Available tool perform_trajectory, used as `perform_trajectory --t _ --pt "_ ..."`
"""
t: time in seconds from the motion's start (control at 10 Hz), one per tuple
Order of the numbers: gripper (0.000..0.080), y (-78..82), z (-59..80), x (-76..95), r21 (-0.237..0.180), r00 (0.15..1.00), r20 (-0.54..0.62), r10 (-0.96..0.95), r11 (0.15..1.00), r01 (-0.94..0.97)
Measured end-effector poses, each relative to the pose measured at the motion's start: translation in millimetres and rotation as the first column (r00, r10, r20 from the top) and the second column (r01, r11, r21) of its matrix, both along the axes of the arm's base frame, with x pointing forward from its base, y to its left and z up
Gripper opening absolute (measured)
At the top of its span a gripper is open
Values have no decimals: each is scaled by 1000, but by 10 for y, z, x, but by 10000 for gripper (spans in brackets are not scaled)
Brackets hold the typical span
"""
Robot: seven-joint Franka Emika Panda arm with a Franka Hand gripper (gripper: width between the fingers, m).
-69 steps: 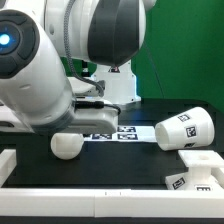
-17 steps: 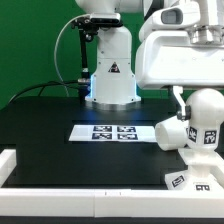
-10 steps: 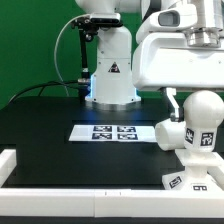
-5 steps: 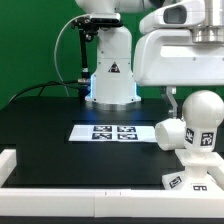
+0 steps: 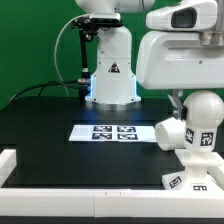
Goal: Assemble lamp
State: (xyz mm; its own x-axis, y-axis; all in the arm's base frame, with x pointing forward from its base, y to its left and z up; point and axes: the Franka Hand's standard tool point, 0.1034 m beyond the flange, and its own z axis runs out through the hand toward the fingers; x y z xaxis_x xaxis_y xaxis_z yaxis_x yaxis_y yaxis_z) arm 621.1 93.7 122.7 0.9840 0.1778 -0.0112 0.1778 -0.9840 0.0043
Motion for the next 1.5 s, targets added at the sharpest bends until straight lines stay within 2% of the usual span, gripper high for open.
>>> perform_trajectory --t 0.2,0.5,0.6,0.8,0.9,1.0,1.2,1.3,1.4,1.5 --pt "574 0 -2 -1 0 999 0 -32 999 32" --pt "574 6 -5 8 2 967 12 -253 967 253" --pt "574 -5 -8 19 13 927 42 -373 928 373" --pt "574 -42 -11 33 41 788 54 -613 790 611" --pt "574 -49 -14 31 61 676 28 -736 677 734" --pt "576 -23 -15 28 82 527 -19 -849 525 847" --pt "576 -18 -24 23 98 266 -107 -958 256 962" --pt "576 -22 -29 17 98 240 -114 -964 229 968" --pt "576 -17 -32 11 101 278 -112 -954 267 958" --pt "646 -15 -37 10 102 288 -111 -951 277 955"
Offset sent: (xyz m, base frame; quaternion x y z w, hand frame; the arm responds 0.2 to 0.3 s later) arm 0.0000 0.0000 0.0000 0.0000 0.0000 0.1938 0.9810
